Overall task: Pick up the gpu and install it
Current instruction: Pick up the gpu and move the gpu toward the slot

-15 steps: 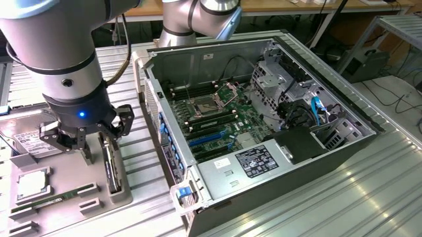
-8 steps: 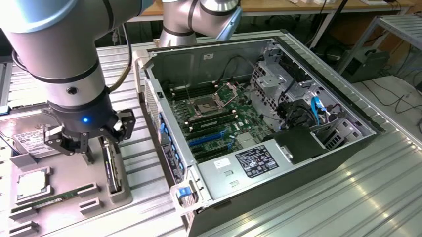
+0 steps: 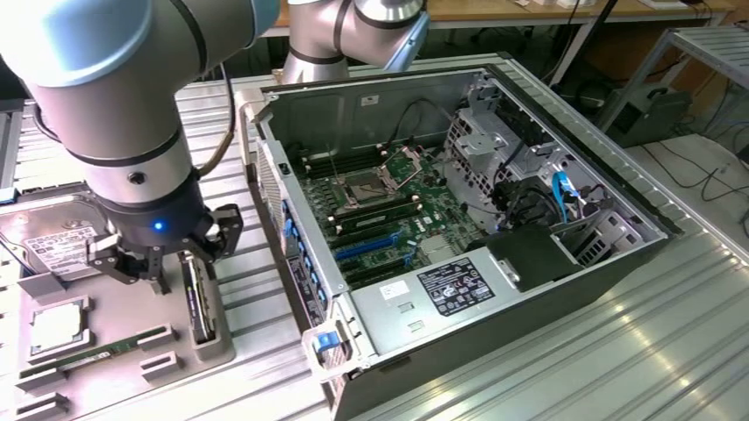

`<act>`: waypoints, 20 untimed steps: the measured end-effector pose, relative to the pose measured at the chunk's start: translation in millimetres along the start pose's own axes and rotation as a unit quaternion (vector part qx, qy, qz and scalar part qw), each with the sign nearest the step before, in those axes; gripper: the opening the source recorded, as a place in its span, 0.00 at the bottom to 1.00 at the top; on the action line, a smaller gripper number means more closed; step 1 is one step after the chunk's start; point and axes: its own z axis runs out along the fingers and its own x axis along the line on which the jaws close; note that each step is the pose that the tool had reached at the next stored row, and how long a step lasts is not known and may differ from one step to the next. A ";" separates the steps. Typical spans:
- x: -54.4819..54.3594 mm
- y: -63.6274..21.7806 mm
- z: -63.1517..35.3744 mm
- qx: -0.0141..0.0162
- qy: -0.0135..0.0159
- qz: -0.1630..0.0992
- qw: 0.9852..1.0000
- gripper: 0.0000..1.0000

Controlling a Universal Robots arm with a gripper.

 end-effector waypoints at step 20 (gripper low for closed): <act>0.1 -1.6 16.1 0.000 0.000 0.003 1.000 0.33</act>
